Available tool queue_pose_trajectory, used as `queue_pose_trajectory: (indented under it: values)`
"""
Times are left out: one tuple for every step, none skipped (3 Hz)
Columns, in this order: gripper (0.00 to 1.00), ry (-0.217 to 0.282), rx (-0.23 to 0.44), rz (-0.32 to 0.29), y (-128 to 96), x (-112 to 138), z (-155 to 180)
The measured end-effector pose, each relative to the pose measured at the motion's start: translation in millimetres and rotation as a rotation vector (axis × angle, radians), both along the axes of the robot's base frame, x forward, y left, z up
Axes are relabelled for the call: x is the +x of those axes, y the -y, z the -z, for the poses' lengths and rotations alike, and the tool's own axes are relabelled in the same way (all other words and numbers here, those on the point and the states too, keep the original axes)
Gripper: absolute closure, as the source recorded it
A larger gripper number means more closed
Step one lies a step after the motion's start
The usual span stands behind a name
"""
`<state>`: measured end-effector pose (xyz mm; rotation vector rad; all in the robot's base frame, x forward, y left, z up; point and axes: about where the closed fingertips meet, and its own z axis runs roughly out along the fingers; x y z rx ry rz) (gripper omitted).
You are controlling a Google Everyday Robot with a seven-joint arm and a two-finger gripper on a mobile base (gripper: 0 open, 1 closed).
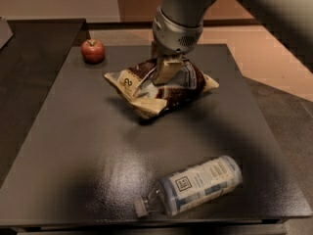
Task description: Move brown chip bag near blue plastic bottle
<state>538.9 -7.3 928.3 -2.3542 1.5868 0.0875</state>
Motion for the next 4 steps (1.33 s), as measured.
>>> queue_pose_trajectory:
  values:
    - [1.0, -0.014, -0.024, 0.004, 26, -18, 10]
    - [1.0, -0.026, -0.047, 0.004, 47, -37, 15]
    - [1.0, -0.029, -0.064, -0.011, 61, -60, 13]
    - [1.0, -0.04, -0.076, -0.031, 67, -79, 14]
